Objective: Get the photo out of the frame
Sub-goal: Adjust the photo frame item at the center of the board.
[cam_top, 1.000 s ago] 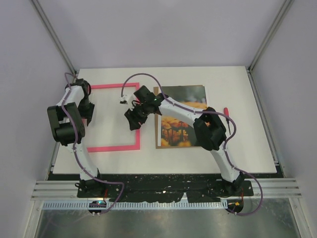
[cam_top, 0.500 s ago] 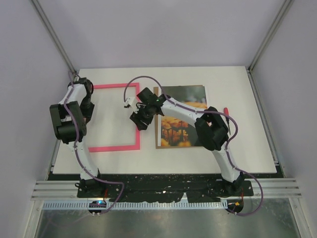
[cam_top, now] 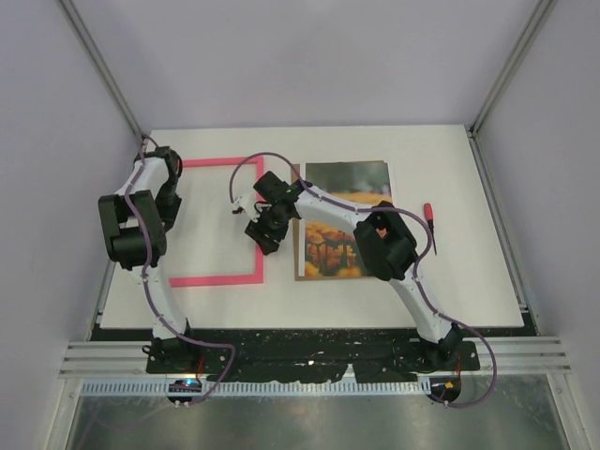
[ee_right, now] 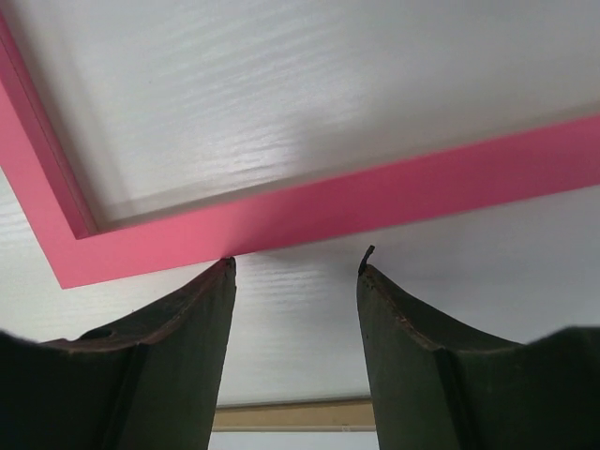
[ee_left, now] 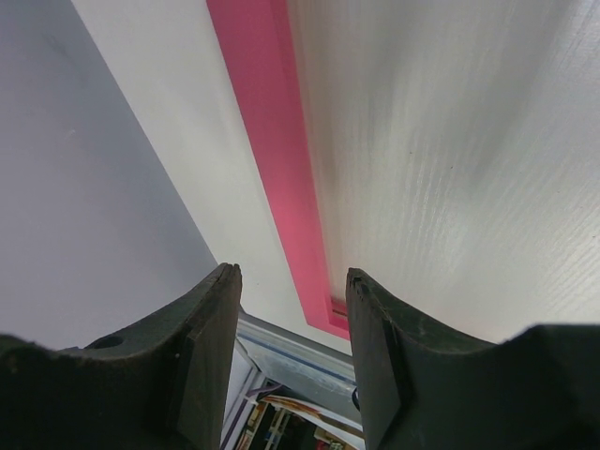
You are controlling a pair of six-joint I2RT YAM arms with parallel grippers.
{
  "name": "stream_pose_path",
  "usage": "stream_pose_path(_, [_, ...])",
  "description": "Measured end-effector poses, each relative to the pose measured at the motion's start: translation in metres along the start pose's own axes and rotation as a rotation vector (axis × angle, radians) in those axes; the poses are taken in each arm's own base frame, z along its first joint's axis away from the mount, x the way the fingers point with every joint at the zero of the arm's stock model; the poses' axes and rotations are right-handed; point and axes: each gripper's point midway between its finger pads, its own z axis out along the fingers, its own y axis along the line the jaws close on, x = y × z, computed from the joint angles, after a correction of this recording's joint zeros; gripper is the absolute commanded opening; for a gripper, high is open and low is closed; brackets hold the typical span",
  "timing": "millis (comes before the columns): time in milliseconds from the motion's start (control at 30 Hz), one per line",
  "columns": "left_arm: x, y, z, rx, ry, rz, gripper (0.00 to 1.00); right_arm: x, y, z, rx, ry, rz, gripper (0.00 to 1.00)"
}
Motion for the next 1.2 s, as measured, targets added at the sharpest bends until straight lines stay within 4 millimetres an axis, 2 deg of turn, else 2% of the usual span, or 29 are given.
stream_pose_path(333, [0.003,-0.002,-0.003,0.016,0.005,0.004,0.53,-0.036,-0.01,0.02,0.006,-0.042,-0.043,0.6])
stream_pose_path(600, [0.006,-0.002,-0.021,0.05,-0.054,-0.019,0.52,-0.049,-0.021,0.028,0.067,-0.062,-0.06,0.61])
stream_pose_path(867, [0.026,-0.018,-0.018,0.108,-0.029,-0.006,0.52,-0.064,-0.055,0.029,0.249,-0.091,-0.09,0.63])
stream_pose_path(1100, [0.04,-0.029,-0.026,0.144,-0.051,0.004,0.51,-0.077,-0.09,0.022,0.434,-0.117,-0.129,0.64])
stream_pose_path(1200, [0.048,-0.04,-0.028,0.159,-0.051,0.028,0.51,-0.081,-0.102,0.019,0.496,-0.124,-0.154,0.64])
